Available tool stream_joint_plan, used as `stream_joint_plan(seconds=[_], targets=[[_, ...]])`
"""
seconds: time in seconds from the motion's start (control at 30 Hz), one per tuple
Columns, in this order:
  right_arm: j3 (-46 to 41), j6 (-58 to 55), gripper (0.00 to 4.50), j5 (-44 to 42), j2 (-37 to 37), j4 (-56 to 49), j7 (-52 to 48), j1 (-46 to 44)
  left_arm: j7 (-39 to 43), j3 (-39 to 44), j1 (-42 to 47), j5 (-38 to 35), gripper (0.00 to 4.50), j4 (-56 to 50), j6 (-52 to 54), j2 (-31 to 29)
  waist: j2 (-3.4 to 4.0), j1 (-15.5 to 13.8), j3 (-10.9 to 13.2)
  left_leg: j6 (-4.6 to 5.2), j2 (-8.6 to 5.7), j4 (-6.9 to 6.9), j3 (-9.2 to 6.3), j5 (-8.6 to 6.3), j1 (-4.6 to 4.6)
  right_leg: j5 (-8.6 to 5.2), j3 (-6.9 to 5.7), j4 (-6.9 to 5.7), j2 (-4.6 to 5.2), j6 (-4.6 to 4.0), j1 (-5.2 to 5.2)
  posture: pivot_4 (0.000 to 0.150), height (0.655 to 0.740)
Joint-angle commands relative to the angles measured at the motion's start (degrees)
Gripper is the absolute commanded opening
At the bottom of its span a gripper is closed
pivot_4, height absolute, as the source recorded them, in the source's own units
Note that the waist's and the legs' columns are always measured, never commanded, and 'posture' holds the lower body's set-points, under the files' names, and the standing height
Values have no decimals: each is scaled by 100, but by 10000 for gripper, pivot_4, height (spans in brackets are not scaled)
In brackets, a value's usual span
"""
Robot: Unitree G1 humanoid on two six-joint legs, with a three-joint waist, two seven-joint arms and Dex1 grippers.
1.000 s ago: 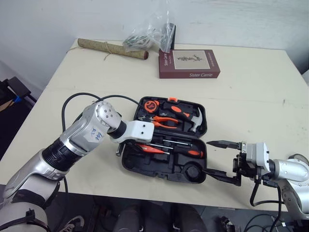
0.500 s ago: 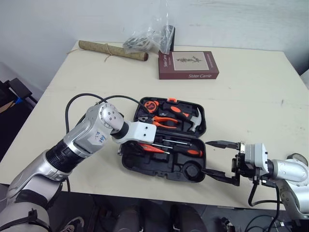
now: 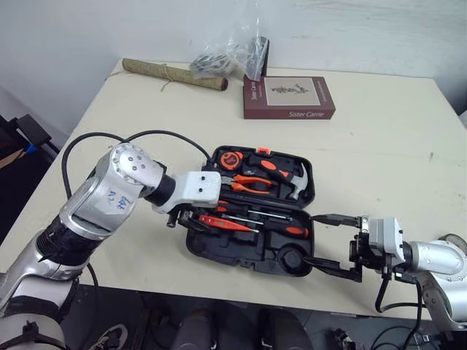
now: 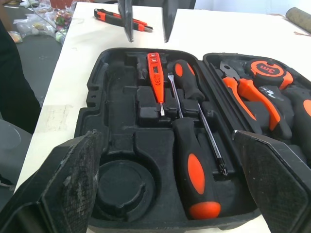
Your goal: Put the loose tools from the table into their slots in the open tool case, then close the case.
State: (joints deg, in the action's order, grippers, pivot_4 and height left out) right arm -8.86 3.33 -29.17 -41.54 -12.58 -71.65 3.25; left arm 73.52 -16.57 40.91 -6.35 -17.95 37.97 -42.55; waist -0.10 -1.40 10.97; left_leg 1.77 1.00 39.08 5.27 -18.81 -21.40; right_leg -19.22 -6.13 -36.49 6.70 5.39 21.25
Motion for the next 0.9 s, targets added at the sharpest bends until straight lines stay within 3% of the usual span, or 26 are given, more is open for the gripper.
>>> stream_joint_plan(seconds=[0.03, 0.1, 0.13, 0.4, 0.63, 0.9], targets=[[-3, 29, 45000, -72, 54, -83, 18, 45, -545, 964, -569, -640, 11450, 435, -886, 592, -5, 7, 3, 0, 1, 2, -1, 0, -1, 0, -2, -1, 1, 0, 0, 1500, 7400], [16, 53, 45000, -52, 82, -57, 23, 46, -666, 1191, -864, -715, 1331, 884, -1514, 813, -5, 7, 3, 0, 2, 2, -2, 0, 0, 0, -5, -1, -1, 0, 0, 1500, 7400], [22, 64, 45000, -42, 98, -42, 24, 41, -692, 1249, -1003, -719, 137, 1124, -1885, 889, -5, 9, 3, 0, 1, 2, -1, 0, 0, 0, -5, -1, -1, 0, 1, 1500, 7400], [-90, 110, 45000, -94, 59, 92, -72, 20, -534, 1023, -1474, -720, 137, 1772, -3167, 1185, -6, -16, 3, 2, -6, 1, 3, -1, 0, 1, -7, -2, 1, 2, 1, 1500, 7400], [-117, 106, 45000, -79, 63, 54, -50, 97, -910, 720, -1491, -346, 137, 1994, -3047, 1162, -5, 4, 3, 3, -5, 1, 4, -2, 2, 2, -6, -2, -2, 4, 0, 1500, 7400], [-173, 109, 45000, -45, 28, 109, -11, 112, -717, 254, -1491, 58, 137, 2396, -3430, 1043, -5, 2, 2, 3, -5, 1, 5, -2, 6, 2, -6, -1, -1, 3, -4, 1500, 7400]])
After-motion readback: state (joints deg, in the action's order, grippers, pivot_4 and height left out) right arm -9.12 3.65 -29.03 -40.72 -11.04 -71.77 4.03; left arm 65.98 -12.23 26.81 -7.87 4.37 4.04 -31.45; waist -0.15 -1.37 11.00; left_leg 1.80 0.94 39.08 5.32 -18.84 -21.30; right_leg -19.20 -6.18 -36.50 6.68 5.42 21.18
